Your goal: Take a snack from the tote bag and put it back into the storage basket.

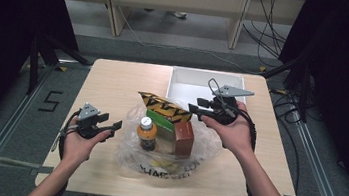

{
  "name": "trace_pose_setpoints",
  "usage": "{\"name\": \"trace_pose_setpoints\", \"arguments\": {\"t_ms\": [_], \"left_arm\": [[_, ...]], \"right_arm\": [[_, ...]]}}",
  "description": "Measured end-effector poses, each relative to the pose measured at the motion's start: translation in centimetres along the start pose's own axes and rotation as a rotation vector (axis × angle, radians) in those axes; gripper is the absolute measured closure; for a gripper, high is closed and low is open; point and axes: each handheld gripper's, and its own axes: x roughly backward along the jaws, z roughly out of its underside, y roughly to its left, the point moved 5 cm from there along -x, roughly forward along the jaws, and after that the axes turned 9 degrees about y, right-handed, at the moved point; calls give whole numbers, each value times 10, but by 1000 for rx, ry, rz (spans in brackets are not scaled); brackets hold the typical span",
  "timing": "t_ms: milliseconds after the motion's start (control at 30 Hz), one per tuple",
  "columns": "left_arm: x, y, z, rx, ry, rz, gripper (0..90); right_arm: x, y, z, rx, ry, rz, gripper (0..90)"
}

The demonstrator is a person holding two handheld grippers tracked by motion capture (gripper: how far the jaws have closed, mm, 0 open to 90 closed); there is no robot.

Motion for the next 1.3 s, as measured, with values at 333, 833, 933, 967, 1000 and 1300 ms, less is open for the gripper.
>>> {"name": "trace_pose_setpoints", "arguments": {"t_ms": [333,833,933,967,1000,1300], "left_arm": [[-2,-1,0,0,1,6,361],[-1,1,0,5,8,10,356],[-1,1,0,11,3,9,354],[-1,2,0,15,0,11,354],[-1,2,0,14,0,12,354],[0,3,0,13,4,8,352]], "right_arm": [[-2,5,-2,24,-9,-25,573],[-2,17,-7,28,-1,-35,561],[-4,18,-8,50,-10,-48,559],[-3,19,-8,54,-3,-38,559],[-4,20,-8,52,-6,-47,559],[-3,26,-10,57,-10,-65,556]]}}
